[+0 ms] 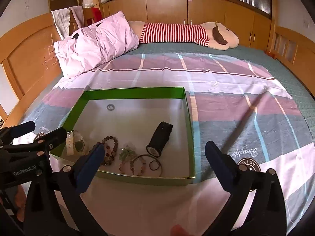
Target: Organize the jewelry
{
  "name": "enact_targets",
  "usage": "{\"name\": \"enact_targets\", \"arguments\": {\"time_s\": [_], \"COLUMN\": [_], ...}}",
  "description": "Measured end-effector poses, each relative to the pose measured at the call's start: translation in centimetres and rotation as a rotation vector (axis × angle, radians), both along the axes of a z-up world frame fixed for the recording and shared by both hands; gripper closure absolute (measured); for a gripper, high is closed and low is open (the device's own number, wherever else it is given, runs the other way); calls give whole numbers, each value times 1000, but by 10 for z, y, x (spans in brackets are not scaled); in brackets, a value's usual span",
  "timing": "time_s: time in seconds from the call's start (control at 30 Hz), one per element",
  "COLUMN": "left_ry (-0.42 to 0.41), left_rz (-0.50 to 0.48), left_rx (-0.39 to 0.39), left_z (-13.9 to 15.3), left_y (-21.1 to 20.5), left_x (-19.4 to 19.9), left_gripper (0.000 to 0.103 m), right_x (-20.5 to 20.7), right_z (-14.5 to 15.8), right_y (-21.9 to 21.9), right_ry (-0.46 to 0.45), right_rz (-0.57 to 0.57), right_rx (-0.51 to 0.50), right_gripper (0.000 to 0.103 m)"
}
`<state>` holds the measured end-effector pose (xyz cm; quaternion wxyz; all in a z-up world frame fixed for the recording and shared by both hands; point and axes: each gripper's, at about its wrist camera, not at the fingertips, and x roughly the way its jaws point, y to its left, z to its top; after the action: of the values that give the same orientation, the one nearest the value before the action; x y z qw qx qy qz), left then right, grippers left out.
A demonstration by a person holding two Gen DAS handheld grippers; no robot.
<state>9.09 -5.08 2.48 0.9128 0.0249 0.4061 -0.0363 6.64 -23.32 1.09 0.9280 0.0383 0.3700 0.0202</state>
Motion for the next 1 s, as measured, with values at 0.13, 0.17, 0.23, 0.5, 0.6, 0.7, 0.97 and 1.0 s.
{"name": "enact_targets", "arguments": {"time_s": [0.13,0.17,0.23,0.5,0.6,0.7,0.97,1.0], "left_ry": [13,16,18,16,15,15,16,16], "left_rz": [-2,-2,-2,-3,-2,-2,0,-1], "left_rx": [-1,-2,1,10,16,18,20,20], "left_z": [-3,-4,-4,-4,-4,-3,-3,-3], "left_y": [-2,-2,-3,-3,-3,-3,-1,-2], "left_x": [0,0,0,0,0,0,0,0], "left_gripper": [2,2,2,2,2,2,2,2], "right_x": [0,0,-1,-1,-1,-1,-1,-1], "right_z": [1,1,1,1,0,0,0,0], "right_y": [0,-1,-1,-2,-2,-1,-1,-1], "right_ry": [-2,-3,-1,3,5,4,5,4], "right_rz": [-1,-2,-1,2,3,3,3,3], "right_rx": [0,-2,1,3,4,3,2,2], "right_gripper": [2,2,2,2,2,2,2,2]}}
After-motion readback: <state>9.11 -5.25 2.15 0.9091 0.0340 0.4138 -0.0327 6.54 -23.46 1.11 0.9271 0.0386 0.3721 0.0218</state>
